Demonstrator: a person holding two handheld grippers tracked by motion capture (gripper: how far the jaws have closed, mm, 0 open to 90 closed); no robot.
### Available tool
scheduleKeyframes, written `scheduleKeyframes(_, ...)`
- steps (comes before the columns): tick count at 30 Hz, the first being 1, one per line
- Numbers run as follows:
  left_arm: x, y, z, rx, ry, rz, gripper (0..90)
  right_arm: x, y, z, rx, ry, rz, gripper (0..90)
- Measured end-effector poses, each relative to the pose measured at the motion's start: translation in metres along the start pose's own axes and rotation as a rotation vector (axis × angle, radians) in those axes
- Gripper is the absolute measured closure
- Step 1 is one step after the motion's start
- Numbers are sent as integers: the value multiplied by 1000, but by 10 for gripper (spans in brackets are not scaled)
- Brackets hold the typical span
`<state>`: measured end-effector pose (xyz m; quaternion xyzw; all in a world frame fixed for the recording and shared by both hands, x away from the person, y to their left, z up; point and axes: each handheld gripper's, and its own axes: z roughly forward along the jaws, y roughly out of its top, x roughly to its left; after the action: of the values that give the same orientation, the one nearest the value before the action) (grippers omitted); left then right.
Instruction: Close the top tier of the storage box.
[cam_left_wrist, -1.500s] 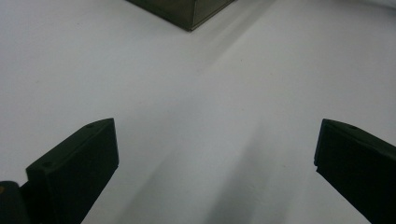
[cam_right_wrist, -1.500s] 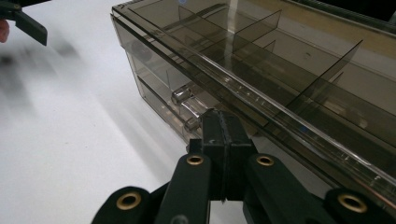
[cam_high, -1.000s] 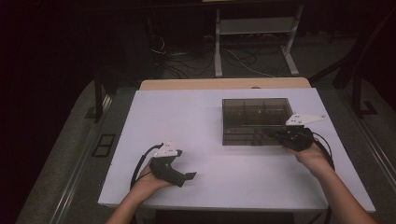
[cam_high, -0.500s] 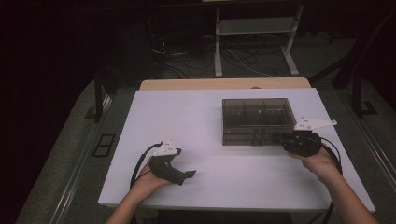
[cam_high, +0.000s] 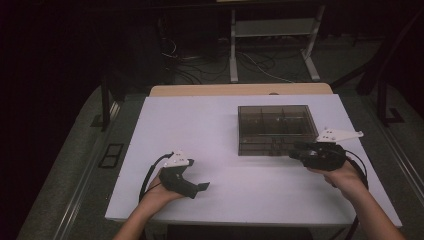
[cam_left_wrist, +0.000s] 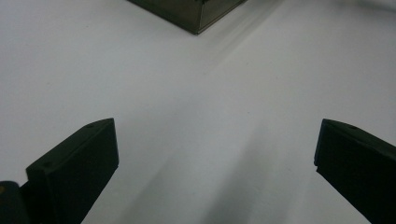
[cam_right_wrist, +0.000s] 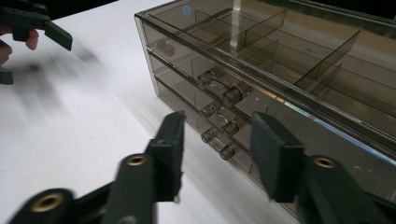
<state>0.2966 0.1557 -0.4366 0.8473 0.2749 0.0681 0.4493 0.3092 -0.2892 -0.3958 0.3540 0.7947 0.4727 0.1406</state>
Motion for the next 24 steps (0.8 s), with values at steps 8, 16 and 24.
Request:
scheduleKeyframes(8, 0, 0, 1, -5, 0, -4, 0, 5, -3, 0, 5, -12, 9, 377)
scheduleKeyframes(16, -1, 1, 0, -6, 1, 3, 0, 9, -13, 0, 2, 2, 25, 276)
scheduleKeyframes(24, -2, 1, -1, -8, 0, 5, 0, 16, -20, -2, -6, 10, 24, 212)
